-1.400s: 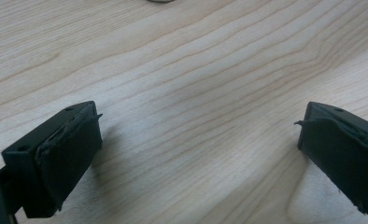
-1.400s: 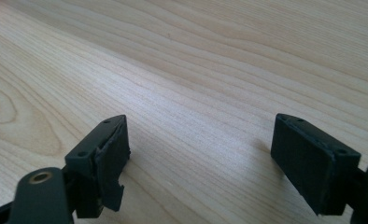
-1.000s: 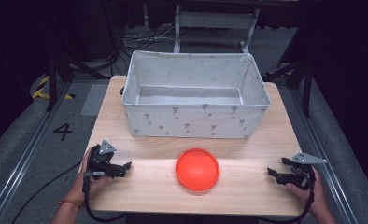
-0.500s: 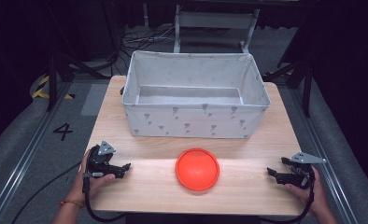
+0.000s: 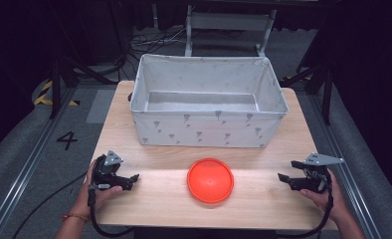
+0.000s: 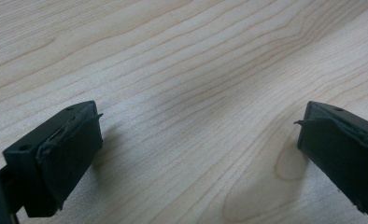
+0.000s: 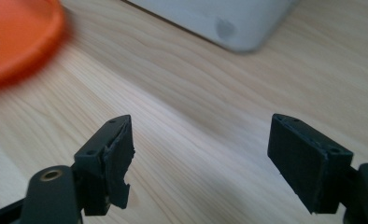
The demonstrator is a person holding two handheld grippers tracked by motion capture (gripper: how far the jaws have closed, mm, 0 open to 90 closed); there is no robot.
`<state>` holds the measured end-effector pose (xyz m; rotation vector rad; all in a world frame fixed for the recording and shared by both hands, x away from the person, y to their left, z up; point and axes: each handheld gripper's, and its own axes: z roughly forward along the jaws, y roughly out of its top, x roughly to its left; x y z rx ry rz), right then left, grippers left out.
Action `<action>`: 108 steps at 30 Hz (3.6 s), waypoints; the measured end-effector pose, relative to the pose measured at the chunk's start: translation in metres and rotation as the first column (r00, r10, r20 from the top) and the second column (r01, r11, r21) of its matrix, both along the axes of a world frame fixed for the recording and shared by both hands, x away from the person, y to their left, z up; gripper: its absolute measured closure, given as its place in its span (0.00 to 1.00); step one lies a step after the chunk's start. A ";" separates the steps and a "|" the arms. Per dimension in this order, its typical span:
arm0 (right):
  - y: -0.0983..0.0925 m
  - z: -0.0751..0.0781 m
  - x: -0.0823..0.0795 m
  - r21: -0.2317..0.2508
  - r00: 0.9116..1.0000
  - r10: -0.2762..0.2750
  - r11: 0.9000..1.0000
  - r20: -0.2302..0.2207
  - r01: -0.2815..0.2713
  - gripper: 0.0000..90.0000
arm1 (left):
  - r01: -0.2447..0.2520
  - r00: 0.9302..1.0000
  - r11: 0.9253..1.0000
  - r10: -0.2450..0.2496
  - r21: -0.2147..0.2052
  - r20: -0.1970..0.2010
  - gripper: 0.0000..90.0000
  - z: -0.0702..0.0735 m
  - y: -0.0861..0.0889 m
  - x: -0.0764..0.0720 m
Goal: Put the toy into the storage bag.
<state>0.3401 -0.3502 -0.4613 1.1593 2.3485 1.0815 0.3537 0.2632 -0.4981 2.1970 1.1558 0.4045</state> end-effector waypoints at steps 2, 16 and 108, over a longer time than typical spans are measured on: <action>0.016 0.008 0.003 0.015 0.999 0.046 0.999 -0.005 -0.046 0.25 | 0.002 1.000 1.000 -0.002 -0.001 -0.001 0.00 0.000 0.000 0.000; 0.146 0.013 0.037 -0.016 0.937 0.347 0.938 -0.037 -0.347 0.30 | 0.002 1.000 1.000 -0.002 -0.002 -0.001 0.00 0.000 0.000 0.000; 0.108 0.111 -0.003 -0.156 0.891 0.438 0.894 0.117 -0.419 0.92 | 0.006 1.000 1.000 -0.006 -0.003 0.001 0.01 0.000 0.001 0.000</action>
